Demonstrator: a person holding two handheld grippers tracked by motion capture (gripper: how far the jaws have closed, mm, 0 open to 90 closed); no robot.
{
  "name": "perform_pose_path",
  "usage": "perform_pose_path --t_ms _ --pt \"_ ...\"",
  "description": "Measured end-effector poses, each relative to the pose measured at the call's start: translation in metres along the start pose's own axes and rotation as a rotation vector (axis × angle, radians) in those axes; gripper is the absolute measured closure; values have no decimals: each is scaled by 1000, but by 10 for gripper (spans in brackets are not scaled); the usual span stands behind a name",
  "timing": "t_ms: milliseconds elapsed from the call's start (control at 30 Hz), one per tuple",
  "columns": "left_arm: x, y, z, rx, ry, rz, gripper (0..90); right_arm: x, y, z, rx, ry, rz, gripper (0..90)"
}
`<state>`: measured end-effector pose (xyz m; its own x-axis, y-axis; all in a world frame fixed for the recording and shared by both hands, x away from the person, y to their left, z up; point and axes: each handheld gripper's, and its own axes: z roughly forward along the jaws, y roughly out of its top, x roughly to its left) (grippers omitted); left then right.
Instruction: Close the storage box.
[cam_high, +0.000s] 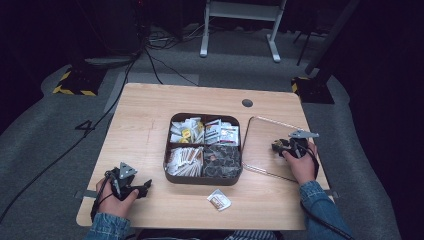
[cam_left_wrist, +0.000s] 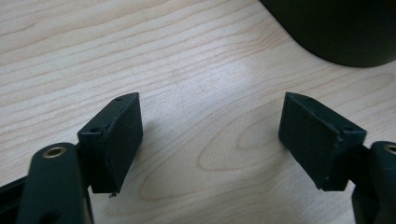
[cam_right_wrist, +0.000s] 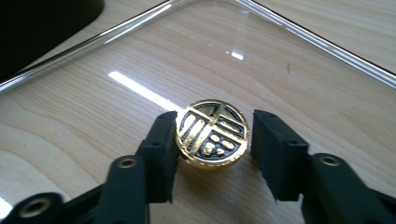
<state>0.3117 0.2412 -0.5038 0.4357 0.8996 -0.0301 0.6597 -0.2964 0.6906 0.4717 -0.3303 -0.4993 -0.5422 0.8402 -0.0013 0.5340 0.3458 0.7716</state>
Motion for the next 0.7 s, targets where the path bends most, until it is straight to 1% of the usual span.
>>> perform_pose_path --t_ms 33,100,200,267,367,533,600,700 --pt "0 -1 1 -11 -2 3 211 0 0 0 -3 14 -7 580" --pt "1 0 2 -7 -4 4 201 -1 0 0 -3 26 -10 582" --pt "0 1 2 -7 -3 2 191 0 0 0 -3 25 -11 583" --pt "1 1 3 -7 -2 7 188 0 0 0 -4 23 -4 584" --pt "1 1 3 -8 -4 3 185 0 0 0 -3 23 1 584" --pt "1 2 4 -5 -8 3 180 1 0 -1 -5 20 -9 587" --pt "1 2 4 -6 -7 3 177 -1 -1 -1 -7 28 4 588" --pt "1 2 4 -5 -7 4 177 -2 -1 -4 -2 8 1 588"
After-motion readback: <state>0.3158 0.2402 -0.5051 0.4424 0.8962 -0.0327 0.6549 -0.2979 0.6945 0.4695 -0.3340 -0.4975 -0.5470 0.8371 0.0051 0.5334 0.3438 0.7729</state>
